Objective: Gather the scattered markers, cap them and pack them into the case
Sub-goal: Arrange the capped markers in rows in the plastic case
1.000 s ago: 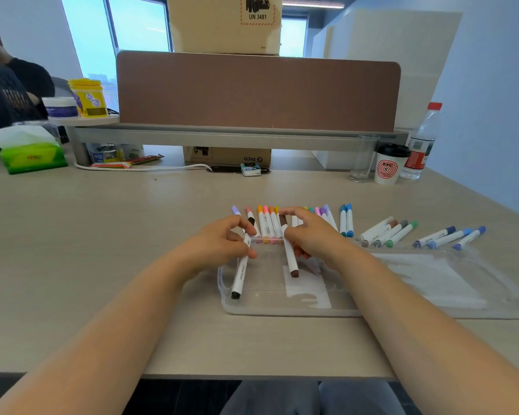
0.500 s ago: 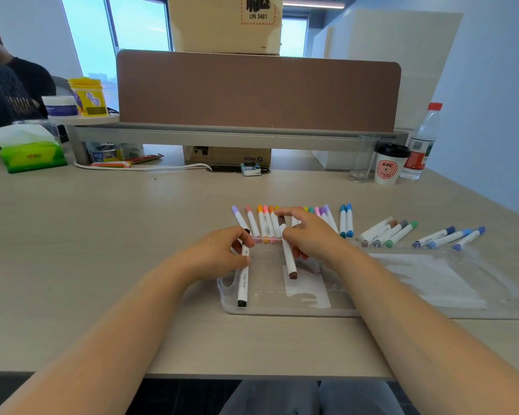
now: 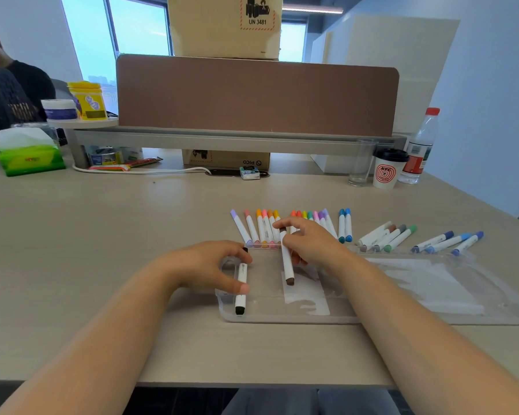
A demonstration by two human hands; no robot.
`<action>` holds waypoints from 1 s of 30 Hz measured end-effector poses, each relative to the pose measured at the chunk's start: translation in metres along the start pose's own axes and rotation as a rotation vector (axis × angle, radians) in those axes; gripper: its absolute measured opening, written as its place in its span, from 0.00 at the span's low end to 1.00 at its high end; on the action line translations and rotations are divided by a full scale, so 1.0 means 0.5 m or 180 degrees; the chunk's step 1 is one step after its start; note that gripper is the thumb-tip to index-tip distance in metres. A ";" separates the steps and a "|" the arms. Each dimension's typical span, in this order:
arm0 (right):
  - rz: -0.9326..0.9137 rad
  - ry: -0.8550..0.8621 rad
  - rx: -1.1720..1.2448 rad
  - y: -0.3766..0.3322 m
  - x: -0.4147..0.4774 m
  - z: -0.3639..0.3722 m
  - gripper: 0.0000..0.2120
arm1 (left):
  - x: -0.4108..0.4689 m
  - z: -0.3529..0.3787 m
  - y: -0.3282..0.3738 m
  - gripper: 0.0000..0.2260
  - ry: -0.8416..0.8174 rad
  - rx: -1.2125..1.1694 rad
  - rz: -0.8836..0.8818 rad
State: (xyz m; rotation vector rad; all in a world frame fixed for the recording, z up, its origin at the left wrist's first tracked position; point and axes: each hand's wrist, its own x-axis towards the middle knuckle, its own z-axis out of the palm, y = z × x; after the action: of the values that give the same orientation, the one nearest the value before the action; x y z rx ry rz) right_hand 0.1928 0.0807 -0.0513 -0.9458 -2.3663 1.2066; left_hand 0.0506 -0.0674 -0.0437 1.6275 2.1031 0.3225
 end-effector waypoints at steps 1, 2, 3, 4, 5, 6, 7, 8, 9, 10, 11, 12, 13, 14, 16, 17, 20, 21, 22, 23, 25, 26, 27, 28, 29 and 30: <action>0.0002 -0.0013 0.0017 -0.001 -0.001 0.000 0.16 | -0.001 -0.002 -0.003 0.26 -0.0068 0.0028 0.0016; 0.0008 -0.0024 0.0022 -0.001 -0.001 -0.001 0.16 | -0.002 -0.003 -0.005 0.28 -0.0115 0.0034 0.0021; 0.0016 -0.0031 0.0022 -0.002 -0.001 -0.001 0.16 | -0.003 -0.003 -0.006 0.32 -0.0145 0.0008 0.0012; 0.0023 -0.0040 0.0021 -0.003 -0.002 -0.001 0.16 | -0.003 -0.003 -0.006 0.35 -0.0165 -0.0031 0.0004; 0.0027 -0.0052 0.0012 -0.004 -0.003 -0.001 0.16 | -0.003 -0.003 -0.005 0.37 -0.0190 -0.0051 0.0008; 0.0033 -0.0065 0.0000 -0.006 -0.005 -0.001 0.16 | -0.003 -0.003 -0.003 0.37 -0.0221 -0.0027 0.0037; 0.0039 -0.0074 0.0002 -0.007 -0.006 -0.001 0.16 | -0.002 -0.003 -0.001 0.37 -0.0267 0.0054 0.0070; 0.0044 -0.0080 0.0017 -0.009 -0.008 -0.001 0.16 | -0.002 -0.003 0.001 0.36 -0.0302 0.0175 0.0098; 0.0047 -0.0081 0.0028 -0.010 -0.009 -0.001 0.16 | -0.002 -0.004 0.003 0.36 -0.0323 0.0301 0.0097; 0.0050 -0.0077 0.0027 -0.012 -0.009 -0.001 0.16 | -0.002 -0.005 0.003 0.36 -0.0333 0.0394 0.0064; 0.0050 -0.0070 0.0018 -0.013 -0.010 -0.001 0.17 | -0.001 -0.004 0.002 0.37 -0.0342 0.0436 0.0024; 0.0047 -0.0067 0.0004 -0.015 -0.011 -0.002 0.18 | 0.000 -0.004 0.000 0.37 -0.0353 0.0448 0.0005; 0.0041 -0.0067 -0.0001 -0.017 -0.011 -0.003 0.20 | 0.000 -0.002 -0.002 0.37 -0.0368 0.0447 0.0004; 0.0041 -0.0064 0.0025 -0.019 -0.012 -0.004 0.22 | 0.000 0.000 -0.004 0.38 -0.0386 0.0436 0.0013; 0.0097 -0.0069 0.0254 -0.023 -0.017 -0.009 0.25 | 0.000 0.001 -0.010 0.41 -0.0438 0.0330 0.0044; 0.0144 -0.0099 0.0419 -0.025 -0.020 -0.012 0.26 | 0.000 0.001 -0.014 0.43 -0.0463 0.0269 0.0047; 0.0322 -0.0295 0.0792 -0.033 -0.028 -0.022 0.21 | 0.002 0.000 -0.022 0.46 -0.0425 0.0229 0.0024; 0.0404 -0.0376 0.0868 -0.037 -0.030 -0.025 0.19 | 0.003 0.001 -0.023 0.46 -0.0387 0.0225 0.0027; 0.0473 -0.0454 0.0900 -0.041 -0.032 -0.027 0.17 | 0.003 0.002 -0.023 0.46 -0.0344 0.0217 0.0035; 0.0521 -0.0525 0.0879 -0.047 -0.033 -0.028 0.15 | 0.003 0.002 -0.023 0.45 -0.0302 0.0207 0.0042; 0.0572 -0.0620 0.0743 -0.062 -0.038 -0.028 0.08 | 0.003 0.002 -0.020 0.45 -0.0235 0.0196 0.0026; 0.0599 -0.0641 0.0680 -0.071 -0.039 -0.025 0.05 | 0.002 0.002 -0.019 0.46 -0.0228 0.0195 0.0014; 0.0625 -0.0639 0.0609 -0.078 -0.041 -0.021 0.03 | 0.001 0.002 -0.019 0.46 -0.0241 0.0194 0.0011; 0.0651 -0.0615 0.0512 -0.083 -0.040 -0.015 0.04 | 0.001 0.002 -0.019 0.46 -0.0262 0.0196 0.0016; 0.0672 -0.0584 0.0408 -0.087 -0.040 -0.008 0.04 | 0.001 0.002 -0.019 0.46 -0.0282 0.0202 0.0025; 0.0683 -0.0558 0.0339 -0.089 -0.040 -0.002 0.05 | 0.001 0.002 -0.019 0.47 -0.0297 0.0213 0.0036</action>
State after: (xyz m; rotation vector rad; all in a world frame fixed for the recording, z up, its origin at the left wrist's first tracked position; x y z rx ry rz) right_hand 0.1894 0.0487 -0.0148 -1.1229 -2.3493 1.5383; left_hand 0.0428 -0.0697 -0.0491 1.6600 2.0560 0.1780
